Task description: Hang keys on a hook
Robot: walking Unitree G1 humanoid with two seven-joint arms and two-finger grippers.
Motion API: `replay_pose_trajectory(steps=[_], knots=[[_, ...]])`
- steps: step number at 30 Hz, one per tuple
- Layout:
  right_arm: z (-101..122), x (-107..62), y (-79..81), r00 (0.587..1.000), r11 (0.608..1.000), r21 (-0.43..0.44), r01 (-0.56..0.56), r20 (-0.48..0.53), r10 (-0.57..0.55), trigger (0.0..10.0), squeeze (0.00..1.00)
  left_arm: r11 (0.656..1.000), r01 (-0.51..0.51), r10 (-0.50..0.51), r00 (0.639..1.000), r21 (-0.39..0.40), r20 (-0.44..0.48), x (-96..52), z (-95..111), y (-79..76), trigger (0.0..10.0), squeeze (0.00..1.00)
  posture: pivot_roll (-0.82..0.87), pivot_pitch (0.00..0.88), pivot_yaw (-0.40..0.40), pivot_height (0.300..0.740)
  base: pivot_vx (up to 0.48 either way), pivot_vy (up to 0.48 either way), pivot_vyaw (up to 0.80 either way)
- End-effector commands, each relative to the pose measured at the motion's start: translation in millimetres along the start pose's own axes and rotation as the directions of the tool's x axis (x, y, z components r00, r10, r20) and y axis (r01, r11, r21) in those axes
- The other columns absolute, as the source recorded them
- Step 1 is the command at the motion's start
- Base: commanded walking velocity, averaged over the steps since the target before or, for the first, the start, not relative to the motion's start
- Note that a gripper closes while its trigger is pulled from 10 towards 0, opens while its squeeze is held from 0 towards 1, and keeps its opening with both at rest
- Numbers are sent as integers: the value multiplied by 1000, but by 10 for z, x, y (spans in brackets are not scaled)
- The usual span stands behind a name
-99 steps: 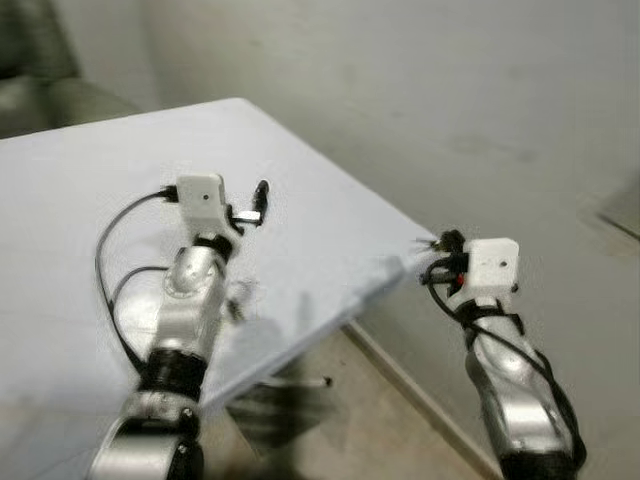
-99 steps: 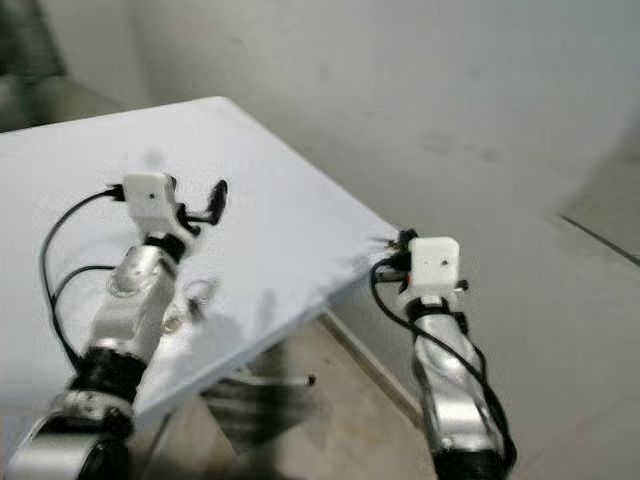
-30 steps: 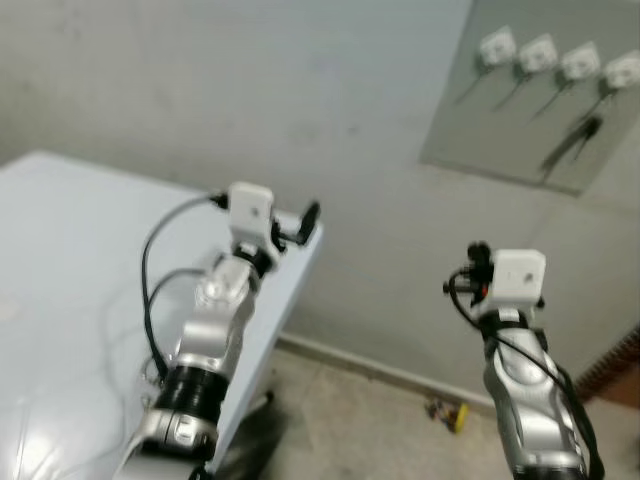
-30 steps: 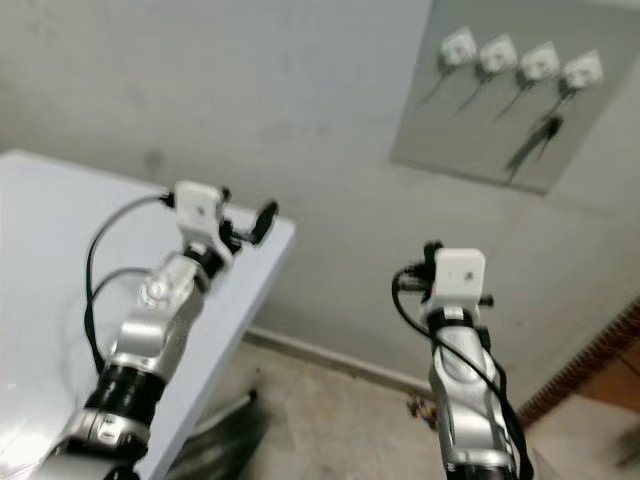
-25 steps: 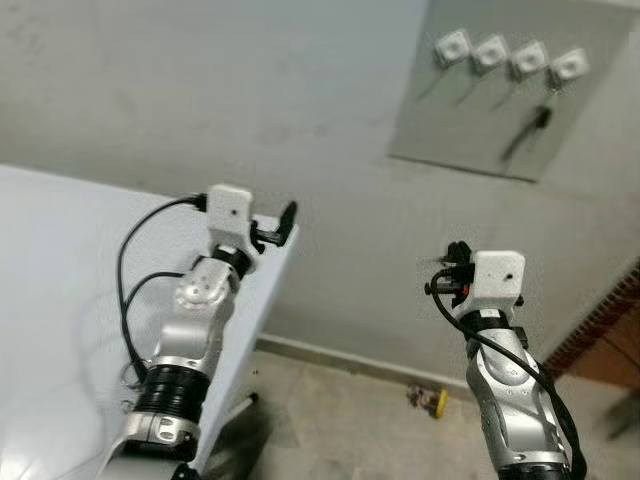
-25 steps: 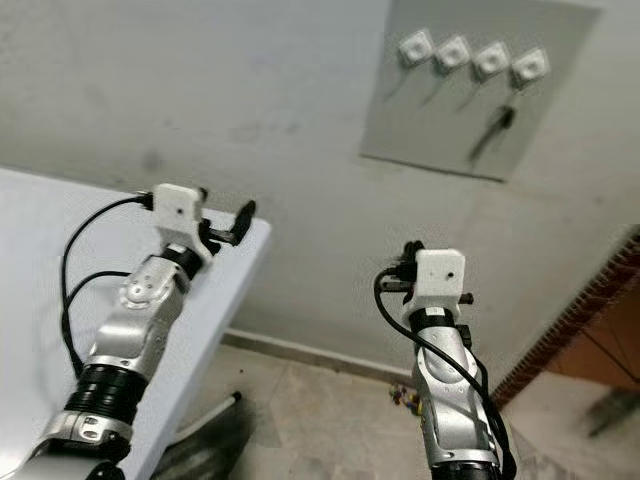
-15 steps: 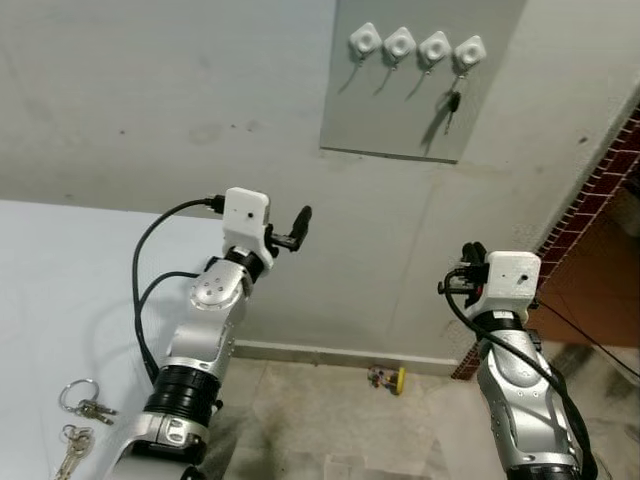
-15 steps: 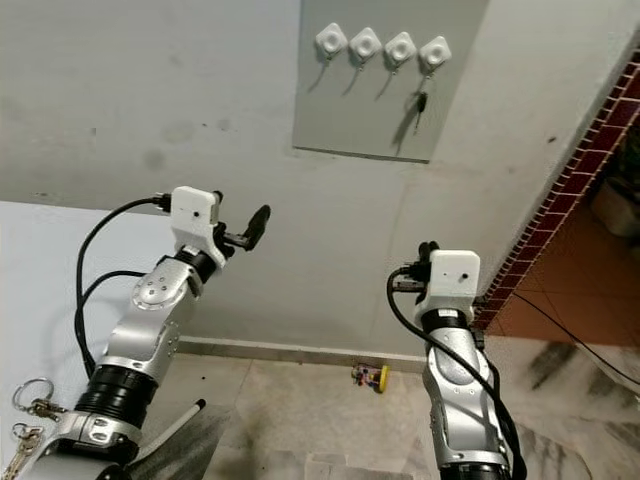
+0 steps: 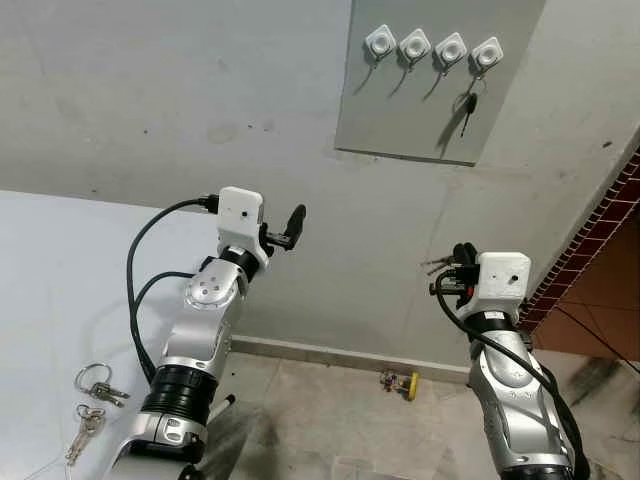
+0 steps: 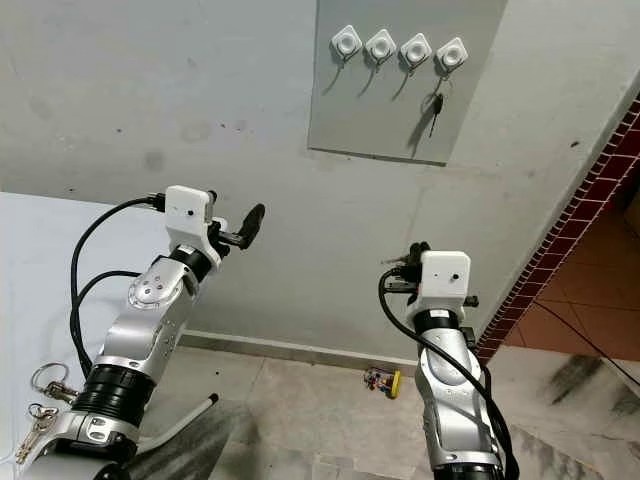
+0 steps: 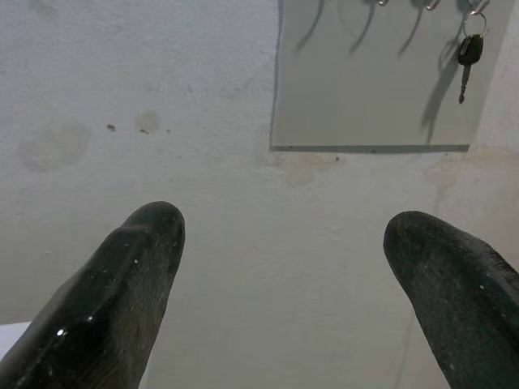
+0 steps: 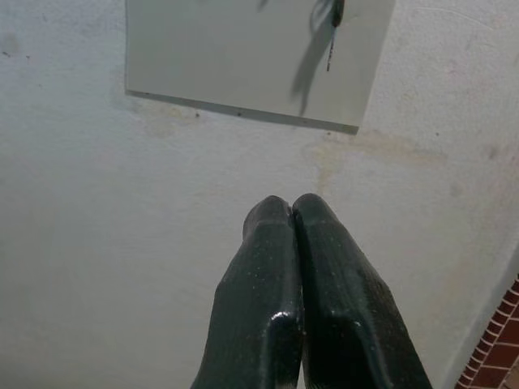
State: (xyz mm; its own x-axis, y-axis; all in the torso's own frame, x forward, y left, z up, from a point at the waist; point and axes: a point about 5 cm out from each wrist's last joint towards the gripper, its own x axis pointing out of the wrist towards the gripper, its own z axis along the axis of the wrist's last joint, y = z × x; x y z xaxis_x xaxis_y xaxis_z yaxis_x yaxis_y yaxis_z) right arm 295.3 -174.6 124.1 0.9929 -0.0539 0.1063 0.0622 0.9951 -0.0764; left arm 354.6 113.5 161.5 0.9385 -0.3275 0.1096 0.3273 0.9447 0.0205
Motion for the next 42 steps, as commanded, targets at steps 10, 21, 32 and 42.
replay_pose_trajectory(steps=[10,21,32,42], knots=[[76,-9,12,999,1000,-11,-4,35,5,10000,0,1000,14,-14,1000,14,7,24,53,-5,10000,0,-109,0,-41,740,0,-444,0],[71,-20,17,999,1000,-12,-9,32,10,10000,0,998,-36,36,999,-41,3,23,33,22,10000,0,-106,0,-44,740,0,-324,0],[67,-51,24,1000,1000,-13,-17,25,17,10000,0,993,-57,54,998,-99,-31,3,10,58,10000,0,-109,0,-43,740,0,0,0],[70,-101,25,999,1000,-11,-30,24,30,10000,0,990,-62,58,998,-127,-36,-30,8,63,10000,0,-105,0,-44,740,179,0,0]])
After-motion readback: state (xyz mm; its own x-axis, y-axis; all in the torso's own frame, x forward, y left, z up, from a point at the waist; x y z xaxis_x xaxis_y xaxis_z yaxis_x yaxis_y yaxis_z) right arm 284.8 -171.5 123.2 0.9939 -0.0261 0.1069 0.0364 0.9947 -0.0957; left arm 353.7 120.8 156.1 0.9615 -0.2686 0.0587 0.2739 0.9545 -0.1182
